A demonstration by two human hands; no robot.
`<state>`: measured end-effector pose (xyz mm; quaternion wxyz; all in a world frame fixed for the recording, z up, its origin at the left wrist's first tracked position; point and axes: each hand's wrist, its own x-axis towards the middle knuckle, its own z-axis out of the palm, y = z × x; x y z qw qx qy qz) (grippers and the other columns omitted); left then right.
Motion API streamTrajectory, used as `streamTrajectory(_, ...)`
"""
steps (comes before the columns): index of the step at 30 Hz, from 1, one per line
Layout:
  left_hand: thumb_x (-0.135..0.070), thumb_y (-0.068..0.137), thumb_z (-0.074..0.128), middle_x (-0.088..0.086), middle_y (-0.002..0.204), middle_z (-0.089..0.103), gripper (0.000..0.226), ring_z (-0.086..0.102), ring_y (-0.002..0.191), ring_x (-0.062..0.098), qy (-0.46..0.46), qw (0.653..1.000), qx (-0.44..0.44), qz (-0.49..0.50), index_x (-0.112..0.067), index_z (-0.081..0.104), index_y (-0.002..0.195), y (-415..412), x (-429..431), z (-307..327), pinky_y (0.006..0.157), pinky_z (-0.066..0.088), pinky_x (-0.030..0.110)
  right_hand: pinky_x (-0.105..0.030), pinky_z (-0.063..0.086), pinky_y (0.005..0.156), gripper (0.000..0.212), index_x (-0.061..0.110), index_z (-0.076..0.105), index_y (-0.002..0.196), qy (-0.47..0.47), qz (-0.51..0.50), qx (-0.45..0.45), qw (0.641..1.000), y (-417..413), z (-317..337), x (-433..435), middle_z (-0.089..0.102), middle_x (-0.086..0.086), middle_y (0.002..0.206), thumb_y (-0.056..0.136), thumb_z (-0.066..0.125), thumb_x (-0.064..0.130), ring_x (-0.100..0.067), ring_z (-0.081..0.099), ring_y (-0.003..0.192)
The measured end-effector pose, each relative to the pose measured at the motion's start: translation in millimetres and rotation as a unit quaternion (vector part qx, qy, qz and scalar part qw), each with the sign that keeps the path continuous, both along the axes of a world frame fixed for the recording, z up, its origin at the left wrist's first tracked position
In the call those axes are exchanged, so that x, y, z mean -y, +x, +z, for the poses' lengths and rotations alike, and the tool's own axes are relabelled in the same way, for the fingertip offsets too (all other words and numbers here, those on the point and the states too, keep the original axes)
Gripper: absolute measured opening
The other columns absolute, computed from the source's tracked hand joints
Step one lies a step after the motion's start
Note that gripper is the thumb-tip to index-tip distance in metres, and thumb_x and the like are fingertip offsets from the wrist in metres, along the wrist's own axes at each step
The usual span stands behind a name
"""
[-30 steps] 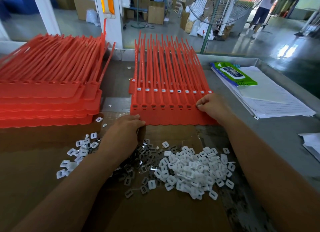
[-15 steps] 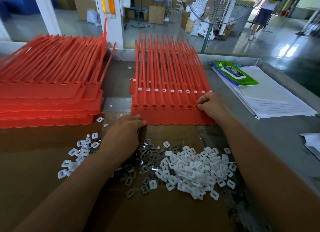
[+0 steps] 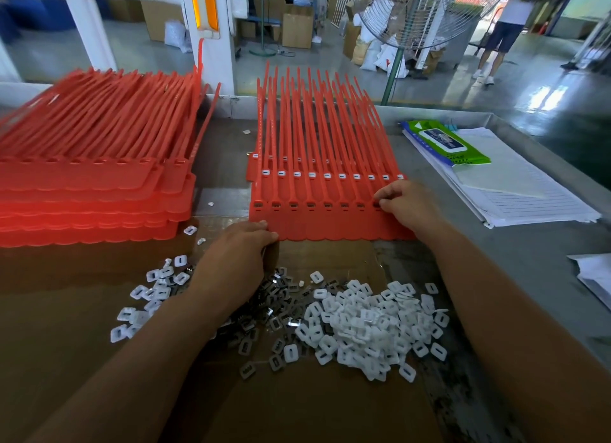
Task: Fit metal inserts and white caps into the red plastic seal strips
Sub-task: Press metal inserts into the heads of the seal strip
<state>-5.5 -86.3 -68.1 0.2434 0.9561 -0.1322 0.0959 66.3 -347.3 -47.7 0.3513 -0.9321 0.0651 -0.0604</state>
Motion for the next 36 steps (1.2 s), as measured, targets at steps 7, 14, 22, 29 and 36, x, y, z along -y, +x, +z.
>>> streamTrajectory(7,0.002,0.085,0.046,0.004,0.134,0.048,0.041,0.041,0.125,0.019,0.002,1.000,0.003,0.000,-0.016,0.058,0.119,0,0,1,0.104,0.028,0.029,-0.018,0.039,0.073,0.013,0.020,0.066,0.092,0.002,0.025,0.070,0.997,-19,8,-5,0.055,0.012,0.086,0.085,0.061,0.011,-0.001,0.050,0.081)
streamTrajectory(14,-0.002,0.086,0.045,0.001,0.137,0.045,0.041,0.039,0.127,0.018,0.022,1.000,0.000,0.001,-0.019,0.055,0.122,0,0,2,0.104,0.027,0.029,-0.002,0.040,0.062,0.013,0.028,0.062,0.084,-0.014,0.207,0.021,0.978,-68,38,-54,0.056,0.023,0.080,0.085,0.062,0.015,0.010,0.052,0.077)
streamTrajectory(22,-0.005,0.085,0.048,0.003,0.137,0.046,0.039,0.038,0.126,0.017,0.020,1.000,-0.005,-0.006,-0.016,0.056,0.122,-1,0,4,0.102,0.028,0.028,-0.018,0.049,0.080,0.016,0.018,0.067,0.098,-0.061,0.324,-0.037,0.943,-97,31,-102,0.060,0.015,0.086,0.082,0.067,0.017,0.000,0.058,0.081)
streamTrajectory(29,-0.005,0.085,0.048,0.007,0.135,0.047,0.038,0.039,0.127,0.018,0.017,1.000,-0.008,-0.011,-0.014,0.058,0.120,2,-1,2,0.103,0.027,0.027,-0.016,0.034,0.073,0.022,0.016,0.067,0.103,-0.095,0.327,-0.005,0.940,-99,20,-113,0.053,0.007,0.094,0.081,0.067,0.017,-0.004,0.049,0.083)
streamTrajectory(36,-0.005,0.085,0.047,0.006,0.136,0.047,0.038,0.039,0.127,0.018,0.014,1.000,-0.009,-0.010,-0.015,0.057,0.120,2,-1,1,0.104,0.027,0.028,-0.018,0.037,0.076,0.011,0.014,0.067,0.090,-0.080,0.316,-0.011,0.945,-99,17,-113,0.055,0.006,0.093,0.080,0.068,0.017,-0.007,0.051,0.085)
